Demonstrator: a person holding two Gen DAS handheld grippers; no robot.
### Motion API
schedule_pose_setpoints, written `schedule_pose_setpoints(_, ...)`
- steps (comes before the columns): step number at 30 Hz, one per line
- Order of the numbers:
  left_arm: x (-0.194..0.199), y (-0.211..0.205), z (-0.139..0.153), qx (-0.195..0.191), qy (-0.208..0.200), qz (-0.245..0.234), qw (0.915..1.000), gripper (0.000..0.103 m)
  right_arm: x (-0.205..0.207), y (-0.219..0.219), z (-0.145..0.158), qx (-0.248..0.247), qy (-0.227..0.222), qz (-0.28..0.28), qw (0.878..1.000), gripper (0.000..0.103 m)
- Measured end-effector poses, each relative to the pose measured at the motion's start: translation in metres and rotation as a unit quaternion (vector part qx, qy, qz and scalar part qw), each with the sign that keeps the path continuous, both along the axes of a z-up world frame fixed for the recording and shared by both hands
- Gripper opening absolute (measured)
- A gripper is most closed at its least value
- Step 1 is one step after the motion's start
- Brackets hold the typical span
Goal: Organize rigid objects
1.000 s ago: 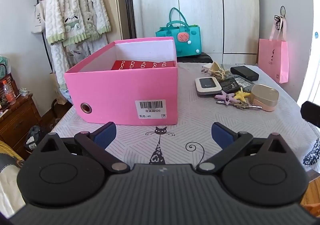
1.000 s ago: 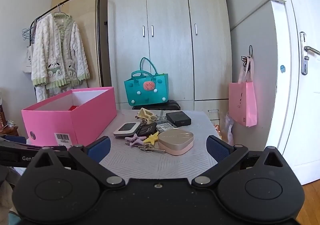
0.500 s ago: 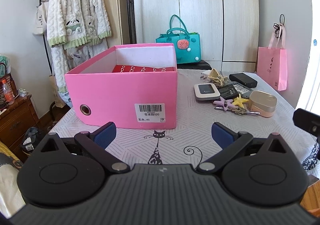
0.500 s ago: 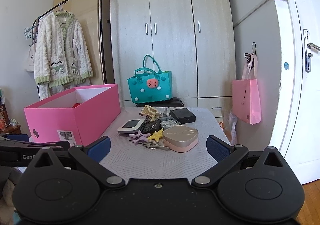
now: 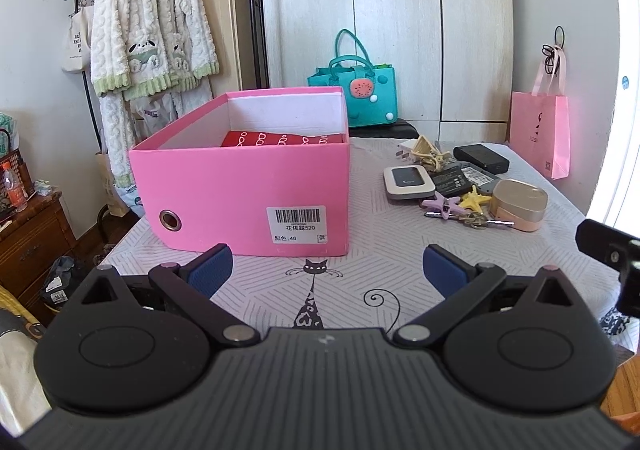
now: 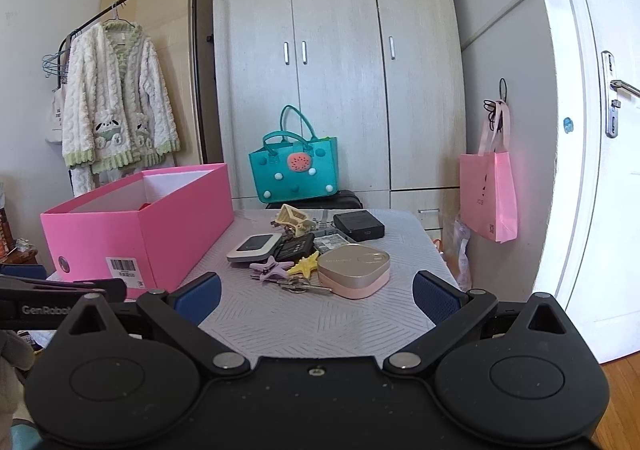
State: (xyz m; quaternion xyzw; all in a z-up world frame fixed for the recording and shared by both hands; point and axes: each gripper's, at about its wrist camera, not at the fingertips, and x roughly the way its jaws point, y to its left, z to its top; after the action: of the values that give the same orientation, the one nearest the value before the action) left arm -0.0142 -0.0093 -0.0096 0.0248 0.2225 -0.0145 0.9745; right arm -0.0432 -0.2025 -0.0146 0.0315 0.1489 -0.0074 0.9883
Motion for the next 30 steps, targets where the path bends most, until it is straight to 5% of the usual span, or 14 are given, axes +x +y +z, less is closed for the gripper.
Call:
schedule_pose_setpoints(12, -0.002, -0.005, 0.004, 0.010, 0.002, -0.014, 0.9999, 0.103, -0.012, -0.019, 0.002, -0.020, -0.037, -0.013, 0.999, 0.103)
schedule_pose_setpoints(30, 0.008, -0.005, -0.001, 0.008, 0.020, -0.013, 0.9997, 0.103, 0.000, -0.013, -0.004, -0.012, -0.026, 0.035, 0.999, 0.103)
